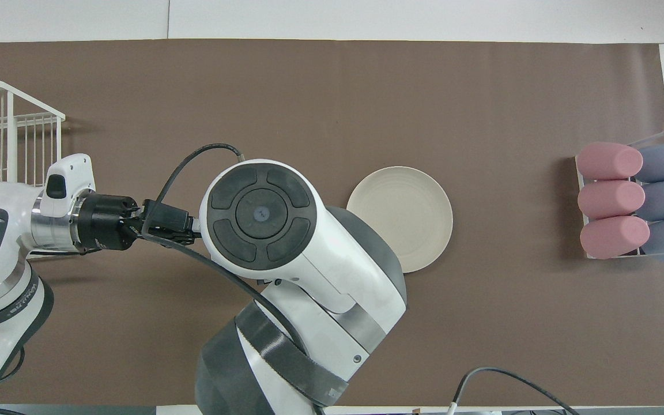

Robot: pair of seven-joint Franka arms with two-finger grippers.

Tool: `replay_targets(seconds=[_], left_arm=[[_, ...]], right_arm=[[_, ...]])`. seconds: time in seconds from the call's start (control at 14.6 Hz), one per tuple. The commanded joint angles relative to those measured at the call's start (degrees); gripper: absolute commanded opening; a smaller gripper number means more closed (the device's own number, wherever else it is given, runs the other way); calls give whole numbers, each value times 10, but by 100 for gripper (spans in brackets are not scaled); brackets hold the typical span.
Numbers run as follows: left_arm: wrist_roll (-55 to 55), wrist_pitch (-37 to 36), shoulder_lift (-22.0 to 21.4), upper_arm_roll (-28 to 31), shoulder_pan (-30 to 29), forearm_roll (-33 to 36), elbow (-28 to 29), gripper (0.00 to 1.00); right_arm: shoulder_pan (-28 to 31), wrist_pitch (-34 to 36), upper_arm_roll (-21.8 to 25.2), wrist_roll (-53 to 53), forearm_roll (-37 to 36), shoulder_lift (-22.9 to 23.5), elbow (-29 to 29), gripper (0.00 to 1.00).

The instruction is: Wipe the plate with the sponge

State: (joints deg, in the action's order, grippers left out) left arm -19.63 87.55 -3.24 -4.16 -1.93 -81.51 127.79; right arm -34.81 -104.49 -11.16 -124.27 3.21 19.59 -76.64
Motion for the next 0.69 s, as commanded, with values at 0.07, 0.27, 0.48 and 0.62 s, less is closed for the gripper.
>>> replay_targets(seconds=[0.07, 0.27, 0.48, 0.62], left_arm=[[-9, -2, -18, 6, 4, -12, 18, 0], [-9, -4, -18, 6, 4, -9, 15, 100], [-9, -5, -18, 6, 2, -8, 15, 100], [-9, -5, -18, 6, 0, -7, 15, 100]], right_arm=[[5, -1, -3, 11, 7, -14, -18, 0], [5, -2, -3, 11, 7, -14, -18, 0], [4, 19, -3, 11, 0, -17, -20, 0], [9, 13, -3, 18, -2, -32, -56, 0]])
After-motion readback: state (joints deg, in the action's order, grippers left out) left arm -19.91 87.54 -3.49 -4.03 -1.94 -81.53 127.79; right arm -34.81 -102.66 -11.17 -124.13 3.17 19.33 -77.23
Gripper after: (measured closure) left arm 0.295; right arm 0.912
